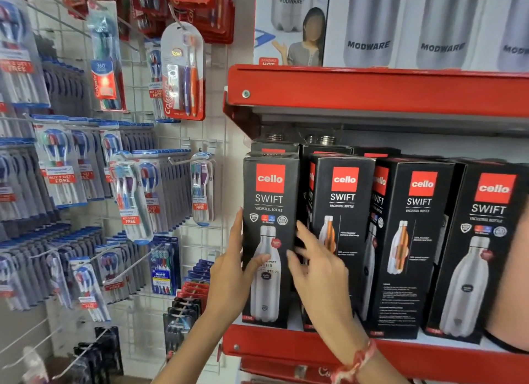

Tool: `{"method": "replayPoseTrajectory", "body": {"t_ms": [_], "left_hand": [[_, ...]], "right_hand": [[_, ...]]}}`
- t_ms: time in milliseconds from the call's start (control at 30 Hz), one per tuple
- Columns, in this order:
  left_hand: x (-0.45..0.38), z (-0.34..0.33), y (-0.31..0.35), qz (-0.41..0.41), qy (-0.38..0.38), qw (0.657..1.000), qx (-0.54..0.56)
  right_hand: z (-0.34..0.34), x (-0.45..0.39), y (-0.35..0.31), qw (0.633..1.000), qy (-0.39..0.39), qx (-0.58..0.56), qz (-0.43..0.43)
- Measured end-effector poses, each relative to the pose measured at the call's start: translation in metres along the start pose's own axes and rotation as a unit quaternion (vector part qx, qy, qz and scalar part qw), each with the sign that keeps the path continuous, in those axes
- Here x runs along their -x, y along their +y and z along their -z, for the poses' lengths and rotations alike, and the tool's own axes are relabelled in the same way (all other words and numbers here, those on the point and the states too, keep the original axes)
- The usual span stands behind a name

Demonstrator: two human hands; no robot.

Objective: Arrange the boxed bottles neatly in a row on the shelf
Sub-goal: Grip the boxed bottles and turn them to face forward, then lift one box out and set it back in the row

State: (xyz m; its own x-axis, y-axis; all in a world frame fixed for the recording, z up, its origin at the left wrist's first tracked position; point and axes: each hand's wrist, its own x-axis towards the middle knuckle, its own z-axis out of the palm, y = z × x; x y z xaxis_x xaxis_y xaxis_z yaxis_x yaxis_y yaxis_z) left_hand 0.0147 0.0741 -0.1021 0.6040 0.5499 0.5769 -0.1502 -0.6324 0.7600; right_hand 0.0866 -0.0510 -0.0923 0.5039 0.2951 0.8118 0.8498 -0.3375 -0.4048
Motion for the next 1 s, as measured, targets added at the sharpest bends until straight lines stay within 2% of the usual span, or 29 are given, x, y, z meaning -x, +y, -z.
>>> {"method": "replayPoseTrajectory", "body": {"t_ms": [67,133,200,267,433,533,667,800,867,1000], "left_hand": [[0.003,-0.002,0.003,0.019,0.016,1.000,0.001],[0.006,-0.005,0.009,0.019,0.047,0.999,-0.016],[0.010,-0.009,0.017,-0.006,0.084,0.995,-0.049],[0.014,-0.012,0.027,-0.038,0.113,0.990,-0.073],[0.023,-0.017,0.048,-0.081,0.151,0.982,-0.081],[0.027,-0.018,0.059,-0.105,0.152,0.981,-0.059],[0.029,-0.018,0.078,-0.098,0.077,0.991,0.040],[0.035,-0.018,0.095,-0.071,-0.096,0.989,0.085],[0.040,-0.019,0.103,-0.060,-0.149,0.977,0.140],[0.043,-0.028,0.109,-0.062,-0.116,0.974,0.183]], "right_hand": [[0.010,0.004,0.003,0.993,0.111,0.046,0.022],[0.013,0.004,0.009,0.981,0.141,0.128,-0.034],[0.009,0.003,0.015,0.975,0.097,0.155,-0.127],[0.003,0.005,0.017,0.975,0.047,0.132,-0.175],[0.009,0.006,0.023,0.985,0.045,0.017,-0.166],[0.029,0.008,0.027,0.992,0.050,-0.053,-0.105],[0.072,0.009,0.025,0.987,0.006,-0.149,-0.055],[0.120,0.011,0.026,0.958,-0.100,-0.269,-0.028],[0.134,0.011,0.036,0.932,-0.165,-0.320,-0.046],[0.144,-0.001,0.050,0.906,-0.242,-0.347,-0.033]]}}
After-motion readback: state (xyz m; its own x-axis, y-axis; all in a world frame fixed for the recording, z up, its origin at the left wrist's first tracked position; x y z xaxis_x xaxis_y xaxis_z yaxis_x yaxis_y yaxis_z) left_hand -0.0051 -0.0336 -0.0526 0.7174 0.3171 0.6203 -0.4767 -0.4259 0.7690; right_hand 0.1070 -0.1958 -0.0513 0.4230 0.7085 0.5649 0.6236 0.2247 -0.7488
